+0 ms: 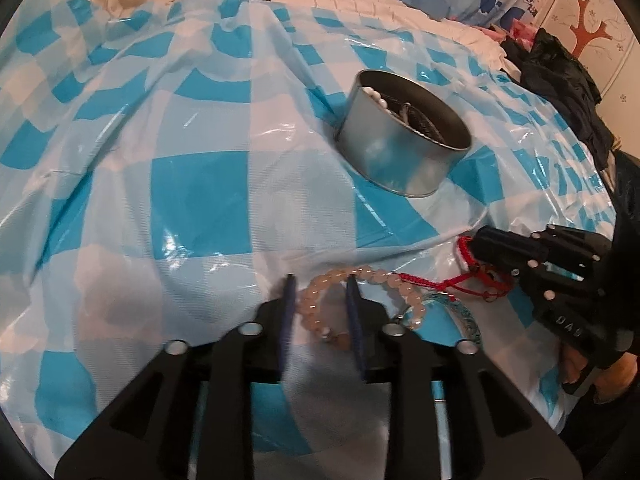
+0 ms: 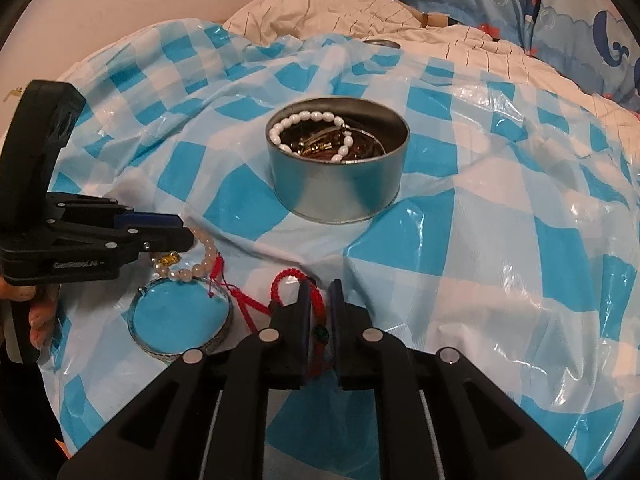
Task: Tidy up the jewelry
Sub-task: 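Carry peach beads in left gripper to tin while right gripper carries red string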
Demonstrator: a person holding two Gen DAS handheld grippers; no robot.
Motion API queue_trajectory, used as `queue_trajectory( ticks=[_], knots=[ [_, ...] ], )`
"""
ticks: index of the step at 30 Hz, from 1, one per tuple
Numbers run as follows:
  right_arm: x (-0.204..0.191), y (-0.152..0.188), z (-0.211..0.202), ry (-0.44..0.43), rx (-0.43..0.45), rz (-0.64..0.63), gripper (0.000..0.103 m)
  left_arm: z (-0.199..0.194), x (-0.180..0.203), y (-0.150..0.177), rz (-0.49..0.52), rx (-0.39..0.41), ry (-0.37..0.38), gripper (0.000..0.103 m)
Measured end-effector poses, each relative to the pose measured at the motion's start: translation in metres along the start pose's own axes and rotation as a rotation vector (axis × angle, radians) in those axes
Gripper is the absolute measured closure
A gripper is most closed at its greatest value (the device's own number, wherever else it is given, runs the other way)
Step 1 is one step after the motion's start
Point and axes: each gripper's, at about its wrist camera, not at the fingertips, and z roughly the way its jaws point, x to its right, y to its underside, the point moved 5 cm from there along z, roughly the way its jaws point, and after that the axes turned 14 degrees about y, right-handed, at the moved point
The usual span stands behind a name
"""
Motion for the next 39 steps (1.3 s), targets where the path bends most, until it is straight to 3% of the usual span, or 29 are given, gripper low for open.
queue_trajectory(
  ticks=[1,4,7,9,28,36,37,38,39],
  knots=[
    [0.000,0.001,0.001,0.001,-0.007,-0.002,0.091,0.001,0.002,0.001,0.008,0.002,-0.003,0.063],
    [-0.001,0.002,0.003,0.008,-0.010,-0.010,0.091,0.005,0.007,0.003,0.042,-0.006,-0.030,0.062],
    [0.000,0.002,0.002,0.013,-0.003,-0.007,0.095,0.004,0.010,0.003,0.061,-0.016,-0.039,0.087],
    [0.000,0.002,0.002,0.014,0.001,-0.007,0.095,0.004,0.011,0.003,0.069,-0.020,-0.036,0.093],
    [0.001,0.002,0.003,0.007,-0.010,0.003,0.093,0.003,0.013,0.001,0.107,-0.013,-0.096,0.094],
    [-0.001,0.003,0.004,0.012,-0.009,-0.003,0.093,0.007,0.012,0.003,0.104,-0.022,-0.099,0.082],
    [-0.001,0.003,0.004,0.010,-0.006,-0.002,0.095,0.007,0.013,0.004,0.115,-0.029,-0.100,0.085],
    [0.000,0.002,0.003,0.002,-0.004,0.006,0.095,0.007,0.015,0.003,0.123,-0.038,-0.087,0.096],
    [0.002,0.001,0.002,-0.023,-0.003,0.027,0.095,0.007,0.018,0.003,0.130,-0.048,-0.073,0.097]
  ],
)
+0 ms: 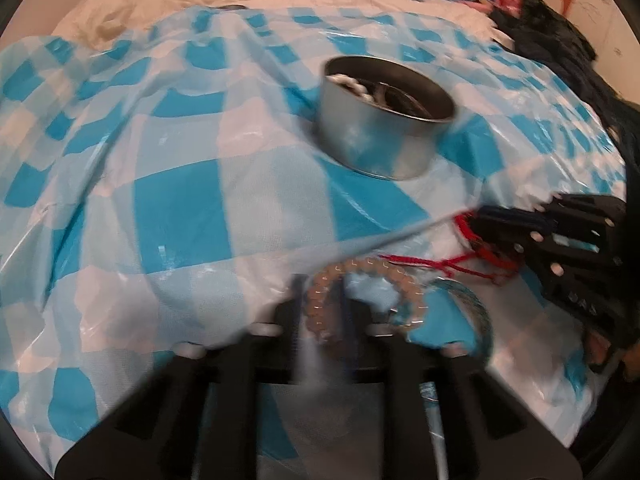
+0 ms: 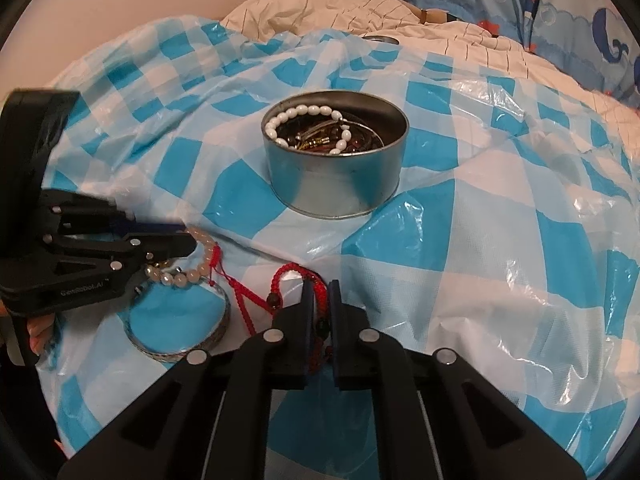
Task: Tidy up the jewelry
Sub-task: 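Carry peach beads in left gripper to tin while right gripper carries red string, then open both grippers over the tin releasing the bracelets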
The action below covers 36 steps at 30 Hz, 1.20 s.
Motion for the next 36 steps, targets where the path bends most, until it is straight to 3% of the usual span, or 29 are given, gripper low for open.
queue_trajectory(
  ticks=[6,13,17,21,30,34,36],
  knots=[
    [0.013,-0.010,-0.012,-0.136,0.030,0.129,0.095,-0.023,0.011,-0.009,-0.001,0.048,0.096,0.097],
    [0.020,-0.027,-0.039,-0.190,0.160,0.190,0.095,-0.055,0.015,-0.026,-0.034,0.151,0.187,0.097],
    [0.022,-0.042,-0.056,-0.167,0.265,0.187,0.095,-0.067,0.023,-0.040,-0.021,0.215,0.224,0.097],
    [0.018,-0.054,-0.063,-0.118,0.313,0.171,0.095,-0.073,0.035,-0.059,-0.014,0.281,0.261,0.097],
    [0.032,-0.088,-0.040,-0.054,0.312,0.231,0.095,-0.061,0.040,-0.111,-0.112,0.440,0.331,0.097],
    [0.033,-0.096,-0.012,-0.054,0.274,0.253,0.095,-0.040,0.035,-0.119,-0.176,0.453,0.358,0.096],
    [0.031,-0.097,0.004,-0.048,0.245,0.249,0.095,-0.022,0.030,-0.120,-0.211,0.426,0.330,0.096]
  ],
)
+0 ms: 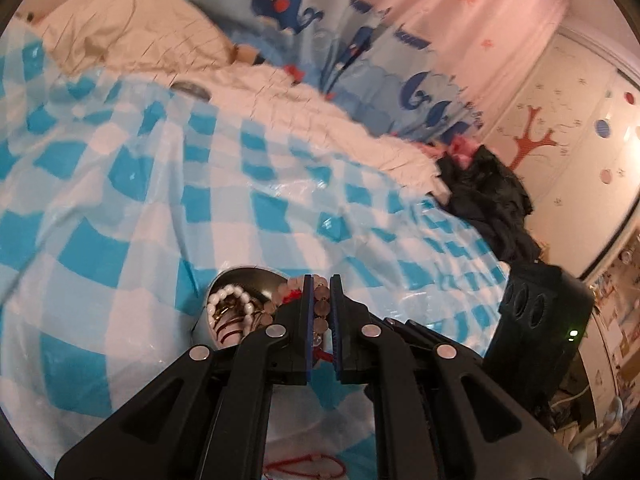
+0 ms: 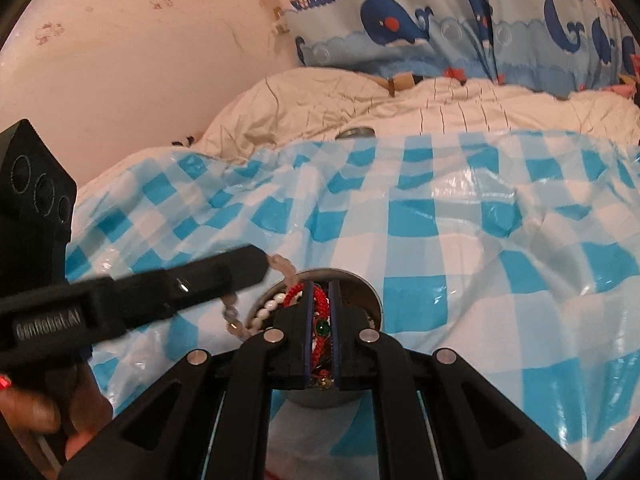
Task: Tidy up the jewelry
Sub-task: 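Open both grippers over the tin releasing the bracelets, then close left gripper on the silver bangle while right gripper closes on the red cord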
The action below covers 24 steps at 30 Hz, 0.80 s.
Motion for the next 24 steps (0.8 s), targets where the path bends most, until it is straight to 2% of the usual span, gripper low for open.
queue_trajectory(
  ticks=[2,3,5,6,11,16,19,24],
  knots=[
    [-0.001,0.005,0.011,0.014,-0.034,-0.014,0.092,0.010,-0.014,0.005,-0.032,-0.032,-0.067,0.096],
    [0.000,0.007,0.015,0.027,-0.048,-0.020,0.078,0.013,-0.021,0.007,-0.051,-0.047,-0.089,0.096],
    [0.003,0.009,0.016,0.041,-0.042,-0.014,0.066,0.013,-0.028,0.010,-0.064,-0.065,-0.138,0.094],
    [0.003,0.008,0.015,0.046,-0.038,-0.019,0.066,0.011,-0.029,0.009,-0.063,-0.061,-0.151,0.092],
    [0.005,0.003,0.000,0.071,-0.008,-0.034,0.066,-0.010,-0.036,0.009,-0.067,-0.045,-0.199,0.070],
    [0.016,0.005,-0.019,0.081,-0.009,-0.007,0.064,-0.040,-0.041,0.017,-0.033,-0.068,-0.242,0.065],
    [0.021,0.014,-0.031,0.061,-0.048,0.014,0.064,-0.052,-0.041,0.026,-0.023,-0.101,-0.233,0.063],
    [0.014,0.046,-0.056,0.034,-0.109,-0.047,0.064,-0.053,-0.030,0.058,0.058,-0.250,-0.207,0.062]
  ],
)
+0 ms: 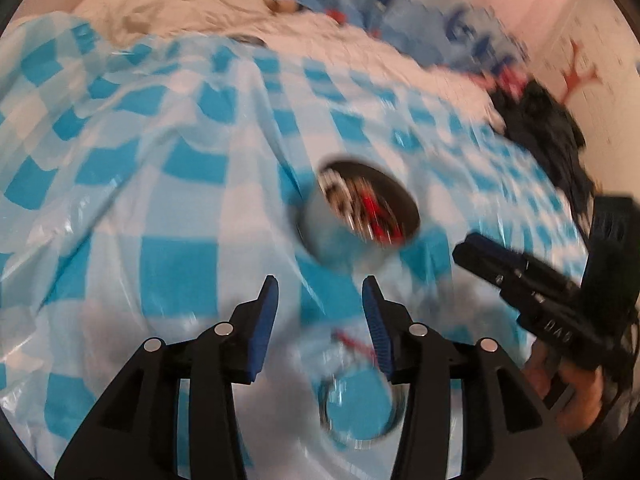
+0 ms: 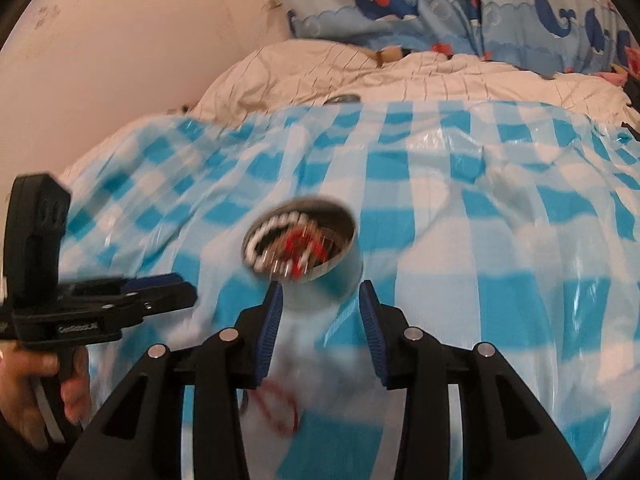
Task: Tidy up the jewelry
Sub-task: 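Close left gripper on the silver bangle while right gripper closes on the red cord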
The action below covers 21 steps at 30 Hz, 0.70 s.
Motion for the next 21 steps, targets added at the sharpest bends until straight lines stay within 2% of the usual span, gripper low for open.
queue_trajectory(
  ticks=[4,6,12,16,18,20,21],
  knots=[
    [-0.017,0.023,0.000,-0.038,-0.061,-0.069,0.064,0.011,0.007,0.032,0.087,-0.115,-0.022,0.062],
    [-0.026,0.029,0.003,-0.034,-0.072,-0.121,0.064,0.012,0.007,0.043,0.119,-0.145,-0.045,0.062],
    [-0.042,0.049,0.016,-0.002,-0.135,-0.228,0.064,0.013,0.005,0.059,0.160,-0.169,-0.043,0.062],
    [-0.040,0.057,0.024,0.003,-0.180,-0.240,0.064,0.012,0.009,0.060,0.188,-0.177,-0.037,0.062],
    [-0.040,0.058,0.024,0.003,-0.182,-0.246,0.075,0.014,0.015,0.062,0.228,-0.190,-0.043,0.069],
    [-0.038,0.056,0.021,-0.010,-0.178,-0.235,0.086,0.016,0.020,0.063,0.260,-0.202,-0.059,0.086],
    [-0.037,0.056,0.021,-0.015,-0.178,-0.229,0.086,0.016,0.021,0.063,0.268,-0.206,-0.058,0.088]
  ],
)
